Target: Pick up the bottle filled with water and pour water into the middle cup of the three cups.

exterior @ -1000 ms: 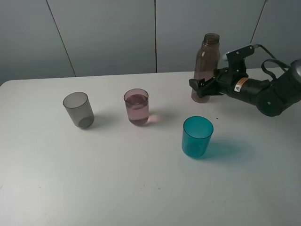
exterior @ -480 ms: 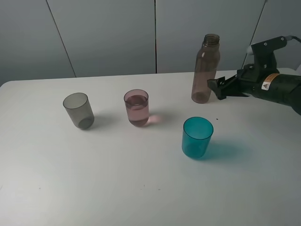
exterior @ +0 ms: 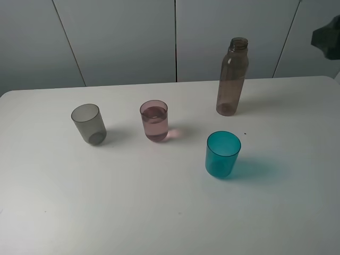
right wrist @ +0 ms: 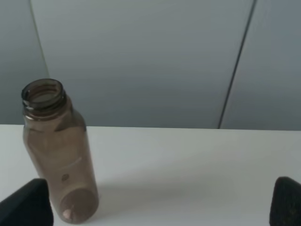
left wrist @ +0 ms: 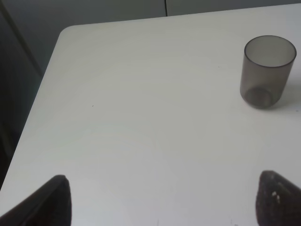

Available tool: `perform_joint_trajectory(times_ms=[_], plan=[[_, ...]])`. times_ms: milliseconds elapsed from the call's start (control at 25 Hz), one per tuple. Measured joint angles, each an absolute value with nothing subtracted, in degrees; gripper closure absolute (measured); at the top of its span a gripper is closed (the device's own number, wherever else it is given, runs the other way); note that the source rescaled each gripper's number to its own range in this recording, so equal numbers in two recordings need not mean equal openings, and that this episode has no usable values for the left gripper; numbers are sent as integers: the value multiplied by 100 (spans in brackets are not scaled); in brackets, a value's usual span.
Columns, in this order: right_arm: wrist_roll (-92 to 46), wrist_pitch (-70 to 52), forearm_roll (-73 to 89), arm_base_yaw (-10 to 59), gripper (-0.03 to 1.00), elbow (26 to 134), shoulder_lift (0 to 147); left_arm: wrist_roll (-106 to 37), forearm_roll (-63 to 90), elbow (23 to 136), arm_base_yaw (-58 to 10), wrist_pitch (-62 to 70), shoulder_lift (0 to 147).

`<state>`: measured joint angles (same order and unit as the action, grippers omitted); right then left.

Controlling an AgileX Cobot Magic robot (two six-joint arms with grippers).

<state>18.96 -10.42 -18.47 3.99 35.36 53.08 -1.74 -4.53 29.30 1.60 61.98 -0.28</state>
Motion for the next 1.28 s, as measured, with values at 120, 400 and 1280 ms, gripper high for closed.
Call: perform_joint_trajectory(times_ms=[120,400,1280], plan=[[1101,-2418,-1089,399,-3,3838,4322,-174,-453,2930,160,6198,-28],[123,-4900,-33,399,-3,3963,2570,-174,-453,2930,160,6198,-28],[-91,-7034,115,399,-3,3194,15,-174,-453,2930,160,6198,-28]])
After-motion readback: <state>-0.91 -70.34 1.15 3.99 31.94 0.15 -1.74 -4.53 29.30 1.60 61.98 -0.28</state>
